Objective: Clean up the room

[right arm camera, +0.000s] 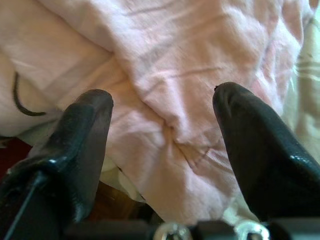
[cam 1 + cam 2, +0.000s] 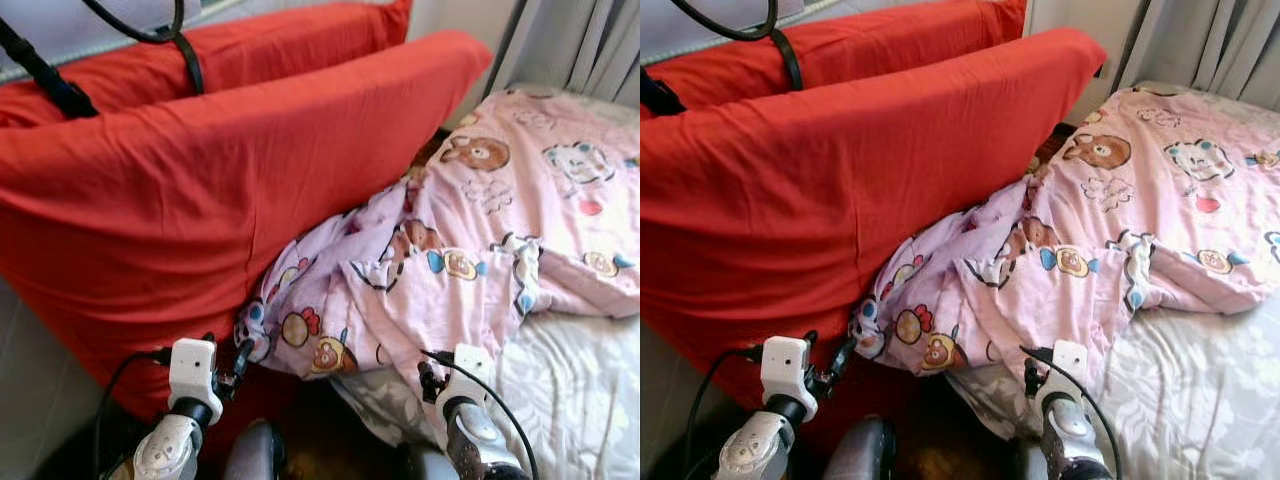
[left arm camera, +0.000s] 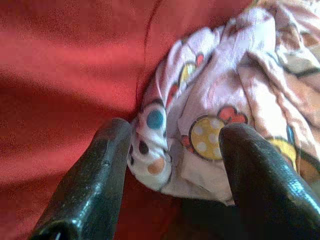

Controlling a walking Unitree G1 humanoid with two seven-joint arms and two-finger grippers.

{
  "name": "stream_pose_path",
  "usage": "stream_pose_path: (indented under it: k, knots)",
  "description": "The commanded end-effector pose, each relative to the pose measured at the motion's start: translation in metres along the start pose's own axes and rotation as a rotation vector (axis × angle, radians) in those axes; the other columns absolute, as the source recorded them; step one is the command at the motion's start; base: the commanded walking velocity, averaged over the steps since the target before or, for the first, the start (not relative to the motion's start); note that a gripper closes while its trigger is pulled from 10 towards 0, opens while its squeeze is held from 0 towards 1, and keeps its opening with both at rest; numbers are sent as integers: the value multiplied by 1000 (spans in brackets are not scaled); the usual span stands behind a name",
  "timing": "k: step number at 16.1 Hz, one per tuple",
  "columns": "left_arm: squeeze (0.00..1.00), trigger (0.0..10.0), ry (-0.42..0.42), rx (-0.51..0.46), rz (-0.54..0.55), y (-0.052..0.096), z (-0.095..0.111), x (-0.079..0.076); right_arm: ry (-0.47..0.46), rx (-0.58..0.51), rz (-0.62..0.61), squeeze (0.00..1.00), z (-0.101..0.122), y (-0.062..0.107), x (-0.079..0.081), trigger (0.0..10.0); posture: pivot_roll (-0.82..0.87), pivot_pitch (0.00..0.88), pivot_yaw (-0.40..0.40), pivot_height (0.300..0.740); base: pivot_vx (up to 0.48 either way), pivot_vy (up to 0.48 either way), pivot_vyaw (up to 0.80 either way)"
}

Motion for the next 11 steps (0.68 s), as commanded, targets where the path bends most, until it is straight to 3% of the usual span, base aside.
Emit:
stream_pose_path:
  k: [1,2,3,4,11]
  knots:
    - [0,10000,-2,5,-1,5,1,2,-11,-10,-24,1000,2,0,-4,10000,142,198,5,624,0,0,0]
    - [0,10000,-3,12,-1,9,1,2,-23,-23,-26,1000,6,-1,-4,10000,144,214,5,624,0,0,0]
    - [0,10000,-2,22,1,14,0,2,-7,-22,-41,769,6,-1,-6,10000,146,226,3,624,0,0,0]
    - [0,10000,-2,29,3,18,0,2,17,-11,-58,0,4,-1,-9,10000,146,235,2,624,0,0,0]
    - [0,10000,-4,50,-4,35,4,-4,1,71,0,0,-14,3,-7,10000,161,298,-3,624,0,0,0]
Point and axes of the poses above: a point about 5 cm out from each wrist's last joint towards the gripper, its own y axis pointing back from the gripper into the wrist, its own z axis along the axis of the wrist's last joint, x = y × z, the point moved 1 cm from there along -y, pointing out of the wrist towards the gripper, and after that the axes turned 3 degrees about -y, right-handed, at the moved point
